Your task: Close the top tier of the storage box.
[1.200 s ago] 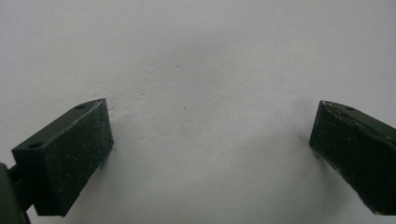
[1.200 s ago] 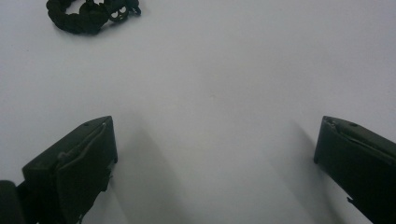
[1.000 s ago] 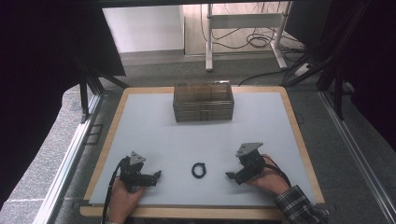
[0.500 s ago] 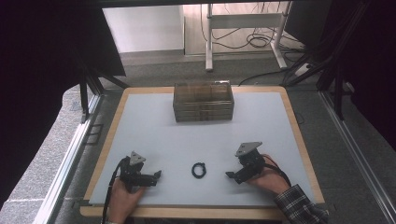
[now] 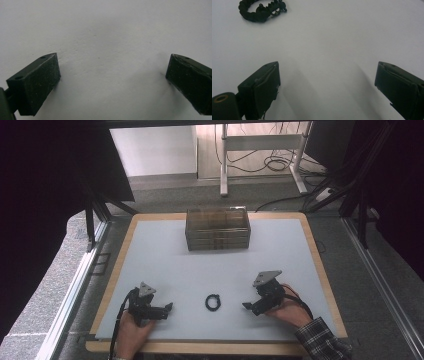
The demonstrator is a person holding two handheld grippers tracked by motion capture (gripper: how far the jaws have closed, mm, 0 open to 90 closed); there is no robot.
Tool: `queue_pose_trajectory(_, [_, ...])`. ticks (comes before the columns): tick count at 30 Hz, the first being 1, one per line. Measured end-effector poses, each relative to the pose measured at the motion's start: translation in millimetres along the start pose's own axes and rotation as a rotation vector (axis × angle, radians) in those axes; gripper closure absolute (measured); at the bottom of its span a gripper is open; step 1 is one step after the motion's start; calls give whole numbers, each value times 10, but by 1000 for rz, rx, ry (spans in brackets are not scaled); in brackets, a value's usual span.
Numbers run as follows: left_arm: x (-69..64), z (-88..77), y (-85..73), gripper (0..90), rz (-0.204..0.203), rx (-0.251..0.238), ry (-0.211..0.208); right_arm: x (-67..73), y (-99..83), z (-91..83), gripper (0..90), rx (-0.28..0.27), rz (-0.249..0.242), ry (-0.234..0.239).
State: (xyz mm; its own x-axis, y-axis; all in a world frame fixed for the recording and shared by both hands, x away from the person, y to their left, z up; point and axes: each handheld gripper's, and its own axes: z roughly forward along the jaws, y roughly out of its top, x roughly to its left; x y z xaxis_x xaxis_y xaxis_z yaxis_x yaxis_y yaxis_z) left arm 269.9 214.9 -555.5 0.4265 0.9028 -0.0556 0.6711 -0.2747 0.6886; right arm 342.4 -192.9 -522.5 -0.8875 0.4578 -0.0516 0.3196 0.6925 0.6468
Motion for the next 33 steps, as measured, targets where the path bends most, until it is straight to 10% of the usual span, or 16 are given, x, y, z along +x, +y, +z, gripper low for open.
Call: queue_pose_trajectory(33, [0, 0, 0, 0, 0, 0, 0, 37, 146, -4, 206, 70, -27, -28])
